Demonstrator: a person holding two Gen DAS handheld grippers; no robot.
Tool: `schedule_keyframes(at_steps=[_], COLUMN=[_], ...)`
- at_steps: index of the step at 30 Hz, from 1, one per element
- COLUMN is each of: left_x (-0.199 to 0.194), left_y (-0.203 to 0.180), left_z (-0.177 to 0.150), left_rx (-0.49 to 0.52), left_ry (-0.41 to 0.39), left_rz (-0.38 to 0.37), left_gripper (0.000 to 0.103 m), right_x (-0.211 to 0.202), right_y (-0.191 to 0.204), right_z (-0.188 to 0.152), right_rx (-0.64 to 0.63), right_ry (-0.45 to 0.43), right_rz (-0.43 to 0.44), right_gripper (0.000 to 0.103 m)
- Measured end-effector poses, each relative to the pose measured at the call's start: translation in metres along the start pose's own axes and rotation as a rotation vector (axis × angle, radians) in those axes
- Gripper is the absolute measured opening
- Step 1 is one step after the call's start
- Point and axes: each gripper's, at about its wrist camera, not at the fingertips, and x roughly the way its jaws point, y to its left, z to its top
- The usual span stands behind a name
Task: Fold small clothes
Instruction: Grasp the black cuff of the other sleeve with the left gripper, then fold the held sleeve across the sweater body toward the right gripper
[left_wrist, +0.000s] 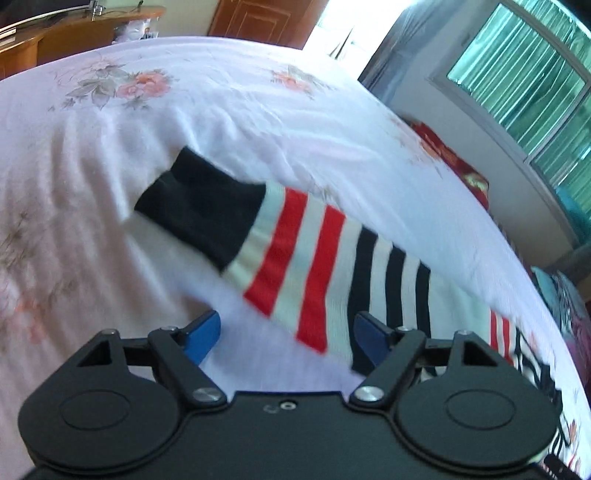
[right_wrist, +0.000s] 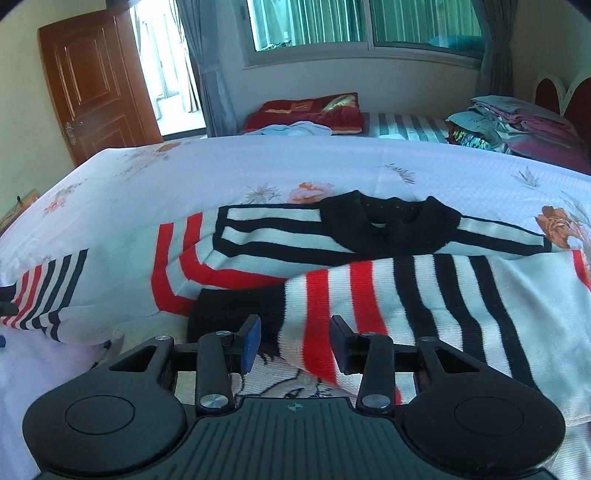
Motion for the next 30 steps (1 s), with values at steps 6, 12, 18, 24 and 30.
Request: schedule_keyframes(at_steps=[6, 12, 18, 24, 30], left_x=[0.014, 0.02, -0.004, -0.04, -0.045], left_y=[0.005, 0.013, -0.028, -0.139, -0.251], left_z=[0.008, 0.015, 0.018, -0.008, -0.086], left_rx=[-0.046, -0.109, 0.001, 0.27, 0.507], left_ry=[-0.083, -0.094, -0.152, -0.144, 0.007], left_rz=[-0.011, -0.043, -0.165, -0.432, -0.672], left_gripper=[0.055, 0.005, 0.005, 0.005, 0.005], right_x=[0.019, 0.019, 0.03, 0.001, -0.032], right_y=[0.001, -0.002, -0.008, -0.032, -0.063], right_z=[0.0, 0.003, 0.003, 0.008, 0.002], right_rx=[0.012, 0.03, 0.019, 0.131, 0.189], right_ry=[0.026, 0.005, 0.06, -0.013, -0.045], right_rz=[-0.027, -0.045, -0.035, 0.0, -0.048], right_gripper=[0.041, 0.041, 0.041, 0.041, 0.041])
